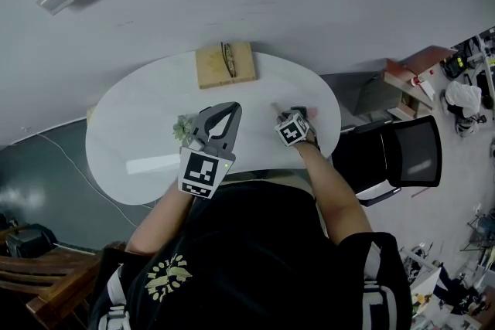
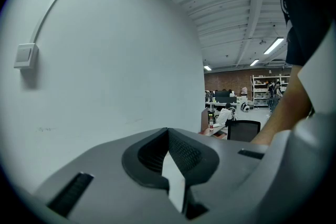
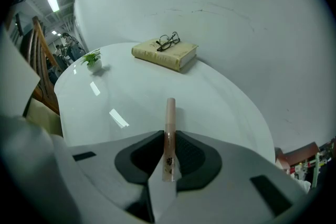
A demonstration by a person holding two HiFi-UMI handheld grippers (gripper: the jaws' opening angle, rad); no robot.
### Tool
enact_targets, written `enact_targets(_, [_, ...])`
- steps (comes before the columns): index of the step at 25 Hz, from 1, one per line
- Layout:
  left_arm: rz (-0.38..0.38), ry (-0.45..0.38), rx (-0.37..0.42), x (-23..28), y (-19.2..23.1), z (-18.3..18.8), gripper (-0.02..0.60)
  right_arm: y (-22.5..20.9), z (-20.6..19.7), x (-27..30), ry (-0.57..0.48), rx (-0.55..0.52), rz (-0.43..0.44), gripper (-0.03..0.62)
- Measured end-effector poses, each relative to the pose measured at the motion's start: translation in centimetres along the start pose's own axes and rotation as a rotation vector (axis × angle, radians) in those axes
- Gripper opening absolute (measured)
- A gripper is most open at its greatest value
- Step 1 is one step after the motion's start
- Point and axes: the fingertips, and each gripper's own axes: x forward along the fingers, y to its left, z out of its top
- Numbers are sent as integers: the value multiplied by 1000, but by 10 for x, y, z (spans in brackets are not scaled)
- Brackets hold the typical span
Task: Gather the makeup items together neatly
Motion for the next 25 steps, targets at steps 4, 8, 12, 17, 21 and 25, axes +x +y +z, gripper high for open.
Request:
enact_targets(4, [3,1,-1,4,-5,2,12,0,-7,-1,9,-7,8,84])
enact_targets(8, [10,6,-3,7,-11,2,12,-3,-11,1,12,-25,1,84])
enact_targets(12, [18,8,-3,12,-18,4,12,-3,-13,3,2,-45,0,84])
enact_targets(17, [30,14,-3,17,-26,7,12,0,-13,3,-10,-66,20,86])
enact_targets(21, [39,17,-1,20,-32,8,12,3,-13,1,-20,-106,40,101])
enact_targets(25, [50,17,-1,25,-38,11,12,4,-16,-1,-24,-127,56,117])
